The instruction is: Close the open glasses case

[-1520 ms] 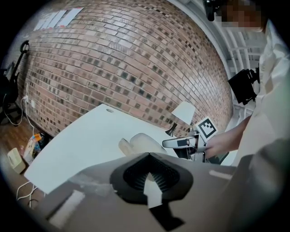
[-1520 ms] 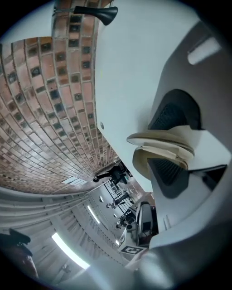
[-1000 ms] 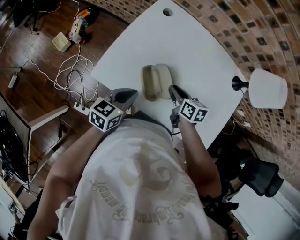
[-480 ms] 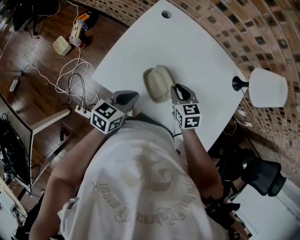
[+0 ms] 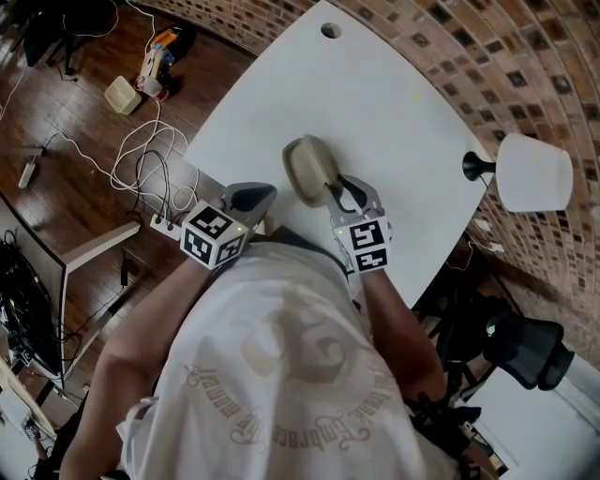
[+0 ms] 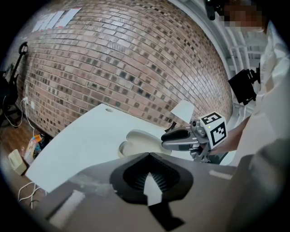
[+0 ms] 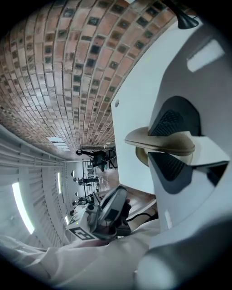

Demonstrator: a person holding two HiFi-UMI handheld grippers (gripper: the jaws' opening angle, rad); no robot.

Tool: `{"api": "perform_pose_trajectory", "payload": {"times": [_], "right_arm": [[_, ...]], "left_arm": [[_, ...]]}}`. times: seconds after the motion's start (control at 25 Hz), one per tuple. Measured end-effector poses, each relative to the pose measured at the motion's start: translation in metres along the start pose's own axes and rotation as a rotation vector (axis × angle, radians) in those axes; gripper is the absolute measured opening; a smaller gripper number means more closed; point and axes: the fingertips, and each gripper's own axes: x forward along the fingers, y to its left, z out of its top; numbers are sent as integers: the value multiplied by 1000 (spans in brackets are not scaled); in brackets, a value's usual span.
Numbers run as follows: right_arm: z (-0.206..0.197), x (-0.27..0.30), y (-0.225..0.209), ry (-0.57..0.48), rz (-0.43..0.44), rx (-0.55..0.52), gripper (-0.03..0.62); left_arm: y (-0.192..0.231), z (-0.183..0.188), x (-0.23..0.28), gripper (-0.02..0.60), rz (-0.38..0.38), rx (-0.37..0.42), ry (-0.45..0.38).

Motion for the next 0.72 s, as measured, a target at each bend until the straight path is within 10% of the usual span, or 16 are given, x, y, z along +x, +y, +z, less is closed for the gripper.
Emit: {"api": "perform_pose_trajectory", "payload": {"times": [0.72], "right_arm": [[-12,24,56,36,228,28,37]], "left_arm": [[-6,20,33,5,-26,100,45]]}}
